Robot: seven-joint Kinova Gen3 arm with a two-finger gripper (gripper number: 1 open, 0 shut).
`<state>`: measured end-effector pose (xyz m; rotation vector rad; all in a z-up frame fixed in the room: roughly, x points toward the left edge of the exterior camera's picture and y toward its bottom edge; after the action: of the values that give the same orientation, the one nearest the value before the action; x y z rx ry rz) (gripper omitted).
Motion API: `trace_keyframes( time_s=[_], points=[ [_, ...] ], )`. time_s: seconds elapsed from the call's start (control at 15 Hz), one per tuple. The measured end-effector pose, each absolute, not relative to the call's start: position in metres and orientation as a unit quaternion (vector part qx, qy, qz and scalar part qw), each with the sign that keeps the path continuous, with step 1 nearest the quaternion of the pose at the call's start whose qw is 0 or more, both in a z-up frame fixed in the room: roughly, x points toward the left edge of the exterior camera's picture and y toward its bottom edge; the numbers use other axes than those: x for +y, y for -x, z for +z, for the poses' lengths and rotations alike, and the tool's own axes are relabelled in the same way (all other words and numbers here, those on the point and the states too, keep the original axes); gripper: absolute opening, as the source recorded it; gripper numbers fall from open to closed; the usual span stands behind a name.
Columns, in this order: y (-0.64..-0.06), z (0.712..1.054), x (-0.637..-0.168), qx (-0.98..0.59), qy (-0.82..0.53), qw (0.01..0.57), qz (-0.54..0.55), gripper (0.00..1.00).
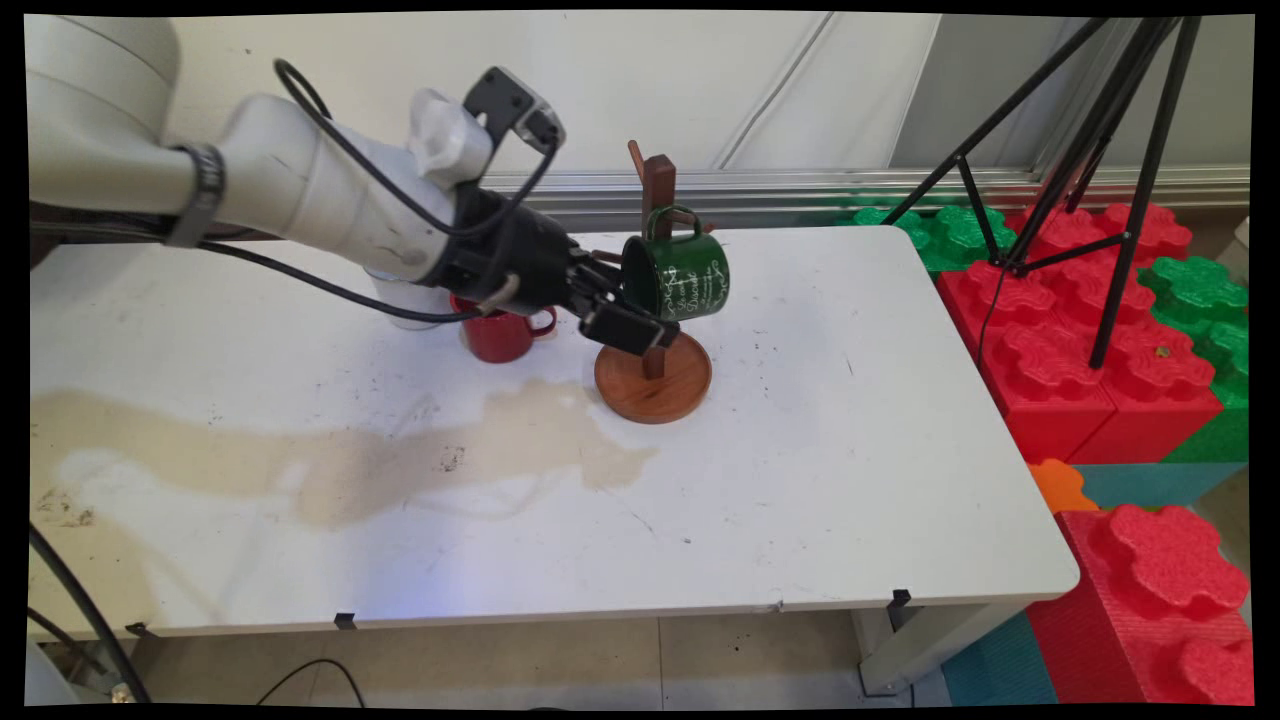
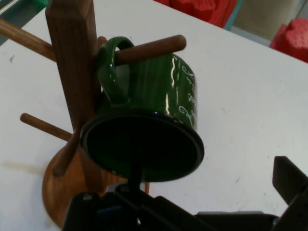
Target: Pick up the green mug from the rack
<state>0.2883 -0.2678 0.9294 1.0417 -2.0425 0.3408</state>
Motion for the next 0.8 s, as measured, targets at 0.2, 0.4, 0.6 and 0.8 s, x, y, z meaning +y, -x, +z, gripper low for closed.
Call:
trace_keyframes(
  time_s=[0.2,0.4,0.6,0.8],
  points=[
    [-0.278,0.919,-0.273,-0.791,-0.436,0.411,0.126,1.0],
    [-0.27,0.913,-0.276,-0.78,-0.45,0.419,0.119,1.0],
    [-0.263,0.906,-0.28,-0.766,-0.468,0.425,0.114,1.0],
    [-0.257,0.901,-0.282,-0.755,-0.481,0.432,0.11,1.0]
  ],
)
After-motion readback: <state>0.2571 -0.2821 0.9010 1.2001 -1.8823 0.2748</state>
